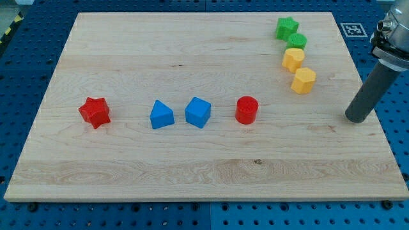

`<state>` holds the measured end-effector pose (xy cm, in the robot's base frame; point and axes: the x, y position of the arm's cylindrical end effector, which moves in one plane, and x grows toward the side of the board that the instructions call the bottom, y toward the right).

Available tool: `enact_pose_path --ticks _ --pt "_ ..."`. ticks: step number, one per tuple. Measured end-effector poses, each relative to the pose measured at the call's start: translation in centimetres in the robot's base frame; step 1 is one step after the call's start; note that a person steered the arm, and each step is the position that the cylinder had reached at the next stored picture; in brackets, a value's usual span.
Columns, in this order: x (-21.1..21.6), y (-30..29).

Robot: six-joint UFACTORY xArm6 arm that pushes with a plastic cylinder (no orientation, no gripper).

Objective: Slide the red circle a bit up

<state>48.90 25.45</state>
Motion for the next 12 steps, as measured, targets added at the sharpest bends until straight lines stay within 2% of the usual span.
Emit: enact_pose_path --ticks 3,12 --pt "1.3 -1.7" --pt "1.7 -2.4"
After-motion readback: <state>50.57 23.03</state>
